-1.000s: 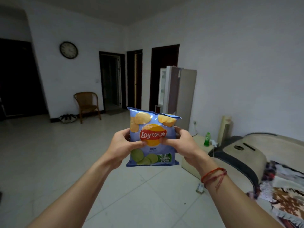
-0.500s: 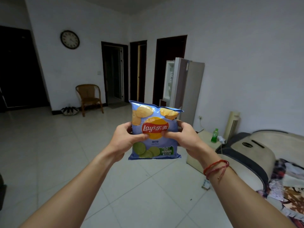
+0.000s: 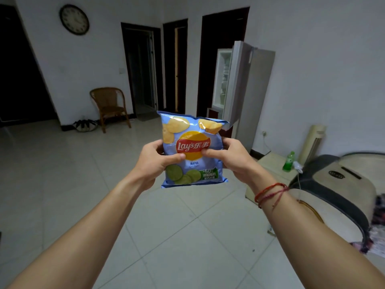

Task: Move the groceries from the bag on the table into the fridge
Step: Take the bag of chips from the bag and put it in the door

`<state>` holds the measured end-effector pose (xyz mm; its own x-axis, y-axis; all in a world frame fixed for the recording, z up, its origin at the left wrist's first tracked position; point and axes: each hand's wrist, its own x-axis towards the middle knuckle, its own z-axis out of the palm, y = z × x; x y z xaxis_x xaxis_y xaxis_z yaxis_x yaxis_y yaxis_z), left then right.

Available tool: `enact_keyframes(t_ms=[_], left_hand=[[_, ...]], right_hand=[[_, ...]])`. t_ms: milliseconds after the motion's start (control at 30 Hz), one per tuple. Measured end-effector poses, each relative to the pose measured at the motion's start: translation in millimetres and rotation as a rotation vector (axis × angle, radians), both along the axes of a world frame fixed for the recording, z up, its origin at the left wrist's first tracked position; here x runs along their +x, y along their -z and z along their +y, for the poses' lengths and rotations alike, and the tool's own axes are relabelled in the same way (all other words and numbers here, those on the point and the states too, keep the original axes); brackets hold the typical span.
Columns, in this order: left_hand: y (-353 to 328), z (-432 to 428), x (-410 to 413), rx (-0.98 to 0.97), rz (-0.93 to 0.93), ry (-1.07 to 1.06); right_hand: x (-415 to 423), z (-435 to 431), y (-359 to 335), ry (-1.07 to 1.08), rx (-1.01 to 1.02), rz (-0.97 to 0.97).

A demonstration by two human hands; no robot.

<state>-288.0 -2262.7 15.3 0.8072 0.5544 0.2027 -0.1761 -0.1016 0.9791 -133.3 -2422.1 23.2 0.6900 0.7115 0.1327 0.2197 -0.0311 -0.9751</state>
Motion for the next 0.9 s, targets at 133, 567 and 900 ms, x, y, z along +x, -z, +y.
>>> enact_keyframes(t_ms=[133,567,900], left_hand=[[1,56,70,-0.009,0.023,-0.027],[-6,216,229,-0.026,0.045,-0.071],[18,387,343,-0.046,0.024,-0.056]], right_hand=[[73,61,3,0.002,-0.013,0.025],[234,224,-5,-0.074,-0.018,0.052],[340,387,12,-0.058,-0.014,0.082]])
